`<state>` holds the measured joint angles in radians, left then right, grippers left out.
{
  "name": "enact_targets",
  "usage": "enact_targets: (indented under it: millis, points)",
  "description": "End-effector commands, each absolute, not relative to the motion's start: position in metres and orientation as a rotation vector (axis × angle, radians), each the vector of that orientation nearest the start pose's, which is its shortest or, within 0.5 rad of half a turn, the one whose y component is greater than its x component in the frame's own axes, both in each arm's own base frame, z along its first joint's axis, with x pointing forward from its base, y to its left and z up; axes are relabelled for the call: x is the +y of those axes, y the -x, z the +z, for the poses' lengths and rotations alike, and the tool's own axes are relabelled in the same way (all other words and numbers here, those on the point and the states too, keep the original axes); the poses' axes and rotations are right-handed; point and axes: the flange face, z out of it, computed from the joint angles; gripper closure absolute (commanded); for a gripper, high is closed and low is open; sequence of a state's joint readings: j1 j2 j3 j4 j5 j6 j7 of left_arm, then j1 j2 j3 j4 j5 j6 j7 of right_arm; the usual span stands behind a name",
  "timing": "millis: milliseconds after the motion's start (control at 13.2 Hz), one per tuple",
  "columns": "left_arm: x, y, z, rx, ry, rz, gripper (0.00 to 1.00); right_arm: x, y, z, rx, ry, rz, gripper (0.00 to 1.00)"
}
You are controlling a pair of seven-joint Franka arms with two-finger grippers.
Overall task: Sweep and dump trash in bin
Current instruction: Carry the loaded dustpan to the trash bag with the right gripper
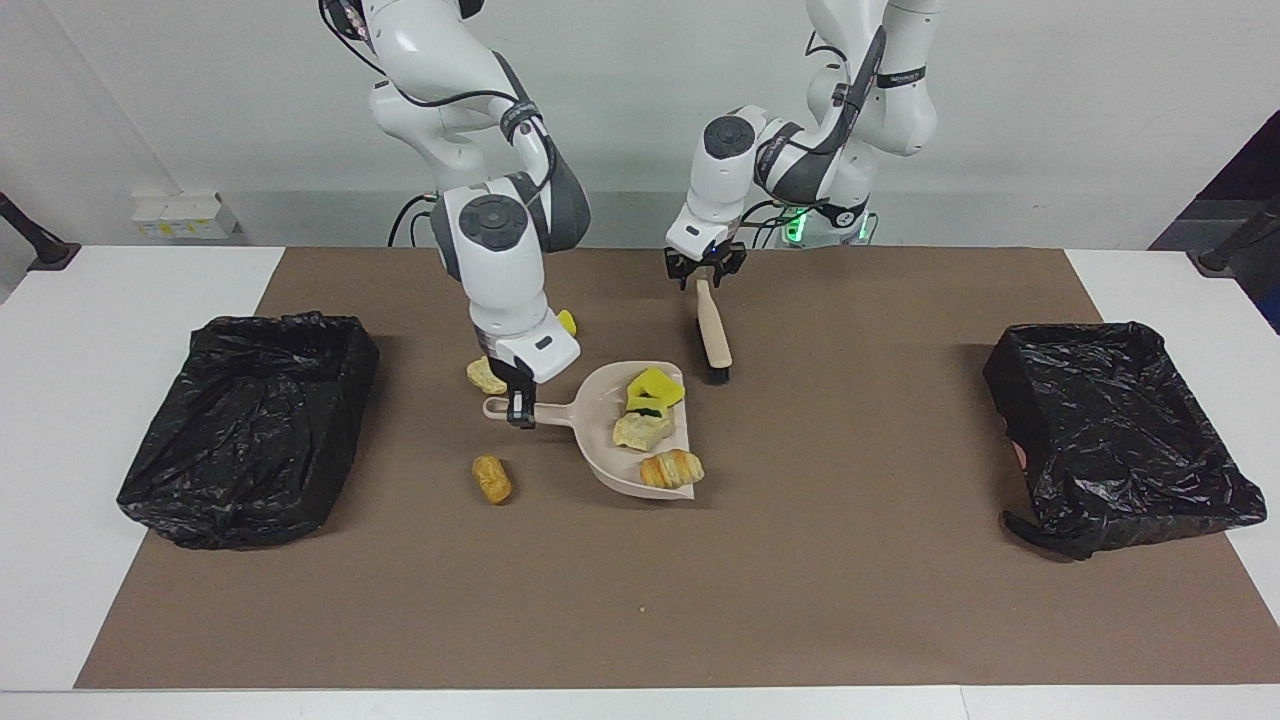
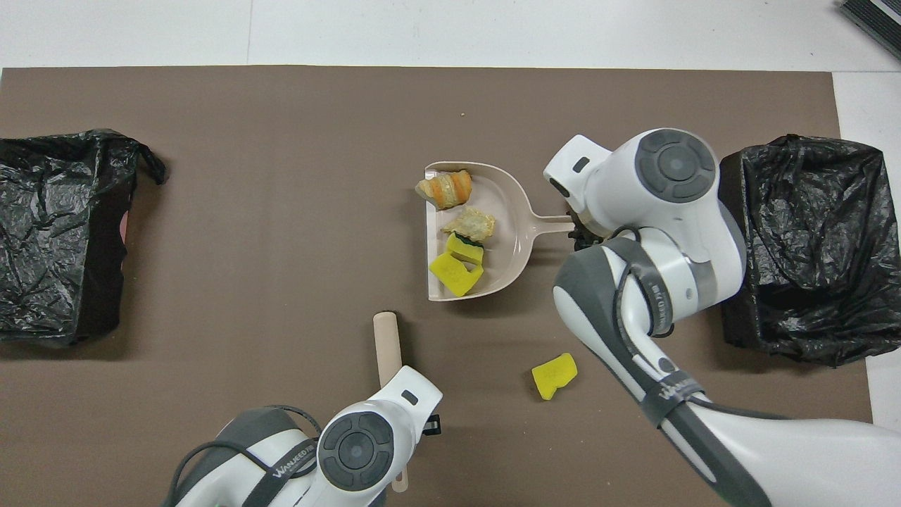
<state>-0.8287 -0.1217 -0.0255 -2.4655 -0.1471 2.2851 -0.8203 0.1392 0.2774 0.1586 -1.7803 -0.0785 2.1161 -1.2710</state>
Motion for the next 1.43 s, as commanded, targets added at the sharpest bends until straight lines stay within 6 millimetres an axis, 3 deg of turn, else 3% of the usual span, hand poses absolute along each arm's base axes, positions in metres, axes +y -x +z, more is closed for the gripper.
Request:
enact_targets:
  millis: [0, 226, 528, 755, 1057, 1358]
  points:
    - [-0.335, -0.328, 0.347, -0.194, 3.181, 0.138, 0.0, 0.131, -0.614, 0.43, 2.234, -2.164, 0.102, 1.0]
    - [-0.319, -0.363, 0.36, -0.24, 3.202, 0.093, 0.0, 0.093, -0.619, 0.451, 2.202, -2.179, 0.142, 1.0]
    - [-0.295, -0.397, 0.382, -0.168, 3.173, -0.007, 0.0, 0.051, -0.622, 0.486, 2.144, -2.233, 0.19, 1.0]
    - [-0.264, -0.428, 0.403, -0.113, 3.179, -0.023, 0.0, 0.007, -0.616, 0.51, 2.062, -2.272, 0.203, 1.0]
    - [-0.197, -0.475, 0.439, 0.006, 3.187, -0.081, 0.0, -0.068, -0.6, 0.528, 1.992, -2.324, 0.178, 1.0]
    - [-0.106, -0.509, 0.469, 0.107, 3.173, -0.07, 0.0, -0.181, -0.57, 0.537, 1.967, -2.307, 0.15, 1.0]
